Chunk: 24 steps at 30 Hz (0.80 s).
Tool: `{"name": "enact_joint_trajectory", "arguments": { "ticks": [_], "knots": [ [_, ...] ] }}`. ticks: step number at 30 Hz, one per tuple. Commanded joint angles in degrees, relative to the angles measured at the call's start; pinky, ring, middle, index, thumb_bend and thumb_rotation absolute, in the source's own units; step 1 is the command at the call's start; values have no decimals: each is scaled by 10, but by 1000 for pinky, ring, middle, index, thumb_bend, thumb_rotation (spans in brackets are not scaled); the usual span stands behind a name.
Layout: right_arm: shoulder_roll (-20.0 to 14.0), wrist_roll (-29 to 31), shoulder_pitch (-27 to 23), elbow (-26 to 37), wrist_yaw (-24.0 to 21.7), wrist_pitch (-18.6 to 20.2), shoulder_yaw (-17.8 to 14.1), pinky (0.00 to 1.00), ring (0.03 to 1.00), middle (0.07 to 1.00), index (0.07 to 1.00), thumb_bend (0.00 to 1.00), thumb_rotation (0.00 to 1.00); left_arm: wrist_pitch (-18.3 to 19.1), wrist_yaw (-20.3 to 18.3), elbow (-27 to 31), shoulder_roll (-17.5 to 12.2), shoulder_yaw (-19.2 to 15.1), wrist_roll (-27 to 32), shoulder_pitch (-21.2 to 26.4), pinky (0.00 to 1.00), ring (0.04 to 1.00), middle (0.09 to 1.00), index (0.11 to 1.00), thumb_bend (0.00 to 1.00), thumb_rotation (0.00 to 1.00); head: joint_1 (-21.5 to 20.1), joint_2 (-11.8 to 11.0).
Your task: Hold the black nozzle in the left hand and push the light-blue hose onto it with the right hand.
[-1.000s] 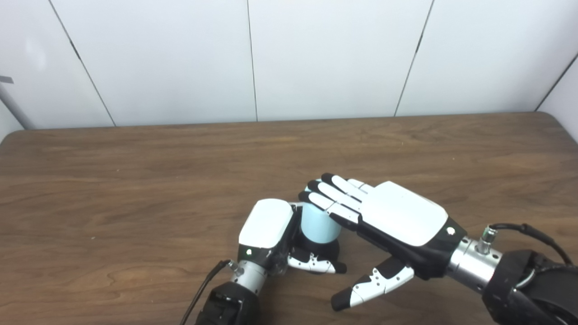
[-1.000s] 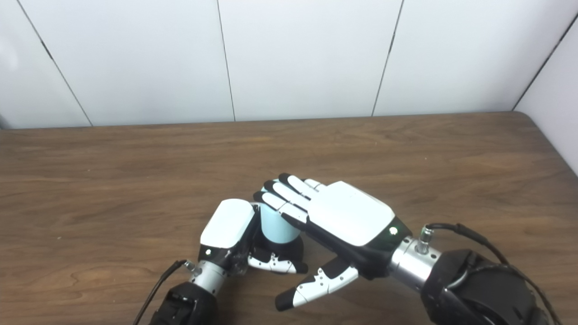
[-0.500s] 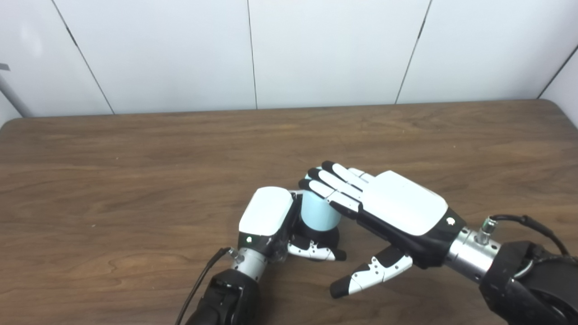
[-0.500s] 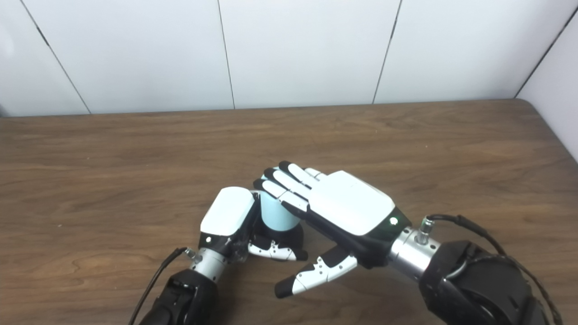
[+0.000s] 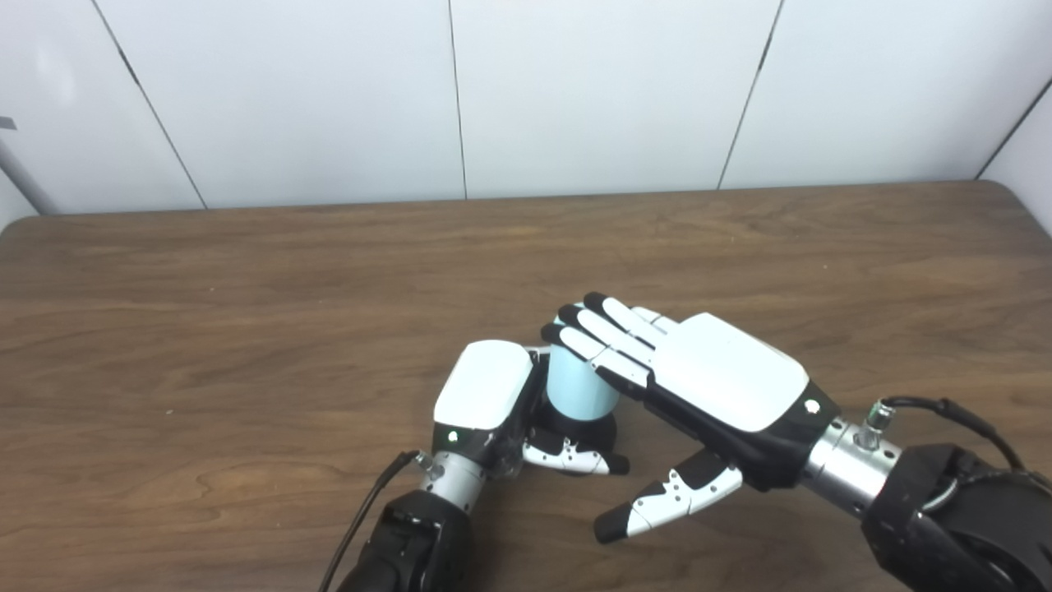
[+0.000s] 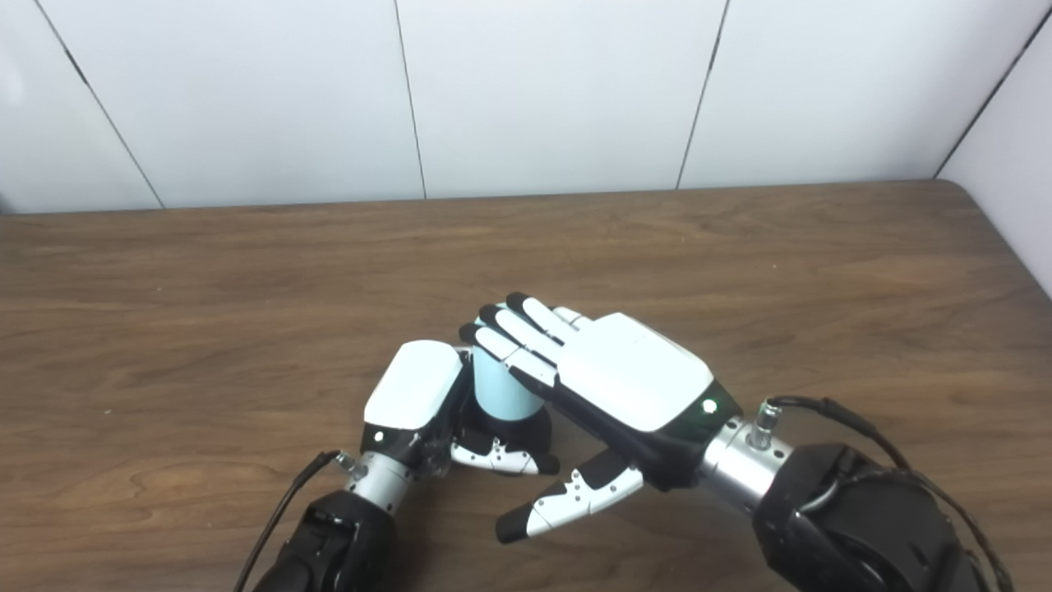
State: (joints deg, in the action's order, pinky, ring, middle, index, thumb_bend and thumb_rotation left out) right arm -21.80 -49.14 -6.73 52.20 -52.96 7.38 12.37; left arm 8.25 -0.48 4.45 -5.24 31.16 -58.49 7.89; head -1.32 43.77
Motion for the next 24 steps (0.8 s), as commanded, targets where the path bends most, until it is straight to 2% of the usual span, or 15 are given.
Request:
{"name": "enact_joint_trajectory", "arguments": {
  "ticks": [1,6,24],
  "knots": [
    [-21,-2,28,-28,-47,4,16,950,1000,1000,986,650,931,21,-36,-15,-15,2,-13,-17,294,373,467,485,526,0,0,1],
    [-24,-4,25,-26,-48,7,15,965,1000,1000,992,655,930,21,-38,-11,-16,5,-18,-16,297,382,402,492,522,0,1,2],
    [-32,8,28,-29,-46,13,19,924,1000,976,971,641,940,22,-41,-10,-15,6,-19,-15,326,413,415,493,524,0,-1,2]
  ]
}}
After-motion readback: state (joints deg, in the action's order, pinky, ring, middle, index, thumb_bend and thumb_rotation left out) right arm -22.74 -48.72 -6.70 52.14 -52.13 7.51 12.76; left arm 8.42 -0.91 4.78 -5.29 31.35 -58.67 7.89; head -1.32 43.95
